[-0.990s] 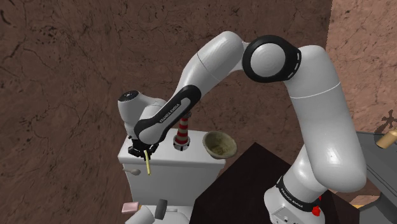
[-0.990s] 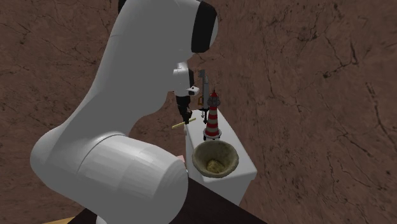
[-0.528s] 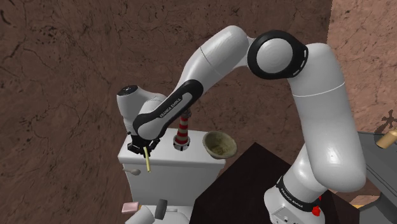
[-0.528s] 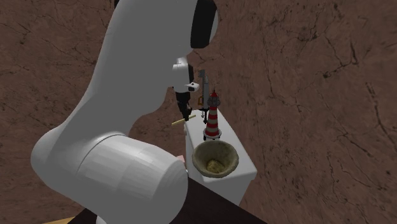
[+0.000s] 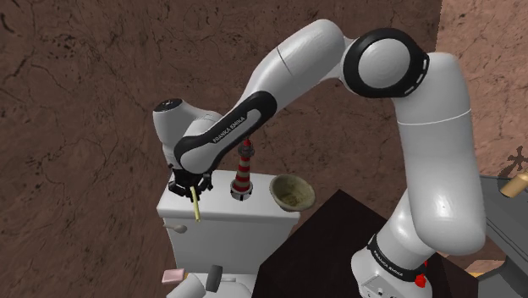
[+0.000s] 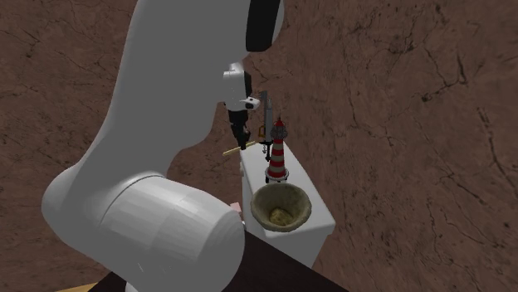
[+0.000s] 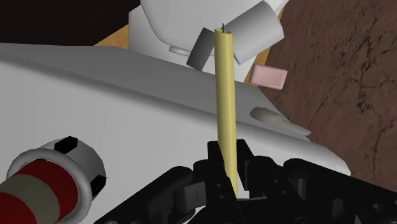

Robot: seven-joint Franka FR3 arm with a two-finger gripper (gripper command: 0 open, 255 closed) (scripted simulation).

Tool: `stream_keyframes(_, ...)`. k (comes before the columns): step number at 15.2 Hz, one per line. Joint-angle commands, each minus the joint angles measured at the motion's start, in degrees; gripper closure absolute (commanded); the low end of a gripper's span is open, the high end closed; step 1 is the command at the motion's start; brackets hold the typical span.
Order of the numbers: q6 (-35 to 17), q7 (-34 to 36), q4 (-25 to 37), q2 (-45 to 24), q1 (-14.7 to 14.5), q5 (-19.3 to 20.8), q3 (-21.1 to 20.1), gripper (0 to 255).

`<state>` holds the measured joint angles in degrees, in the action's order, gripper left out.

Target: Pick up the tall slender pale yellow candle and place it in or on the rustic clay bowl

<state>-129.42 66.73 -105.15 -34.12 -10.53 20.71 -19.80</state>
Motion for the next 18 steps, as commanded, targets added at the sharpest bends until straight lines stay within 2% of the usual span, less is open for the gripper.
stream_keyframes(1, 1.11, -0.42, 0.07, 1.07, 0.26, -0.53, -0.37, 255)
stream_keyframes(18, 10.39, -3.5, 1.83, 9.2, 1.86, -4.68, -2.79, 255)
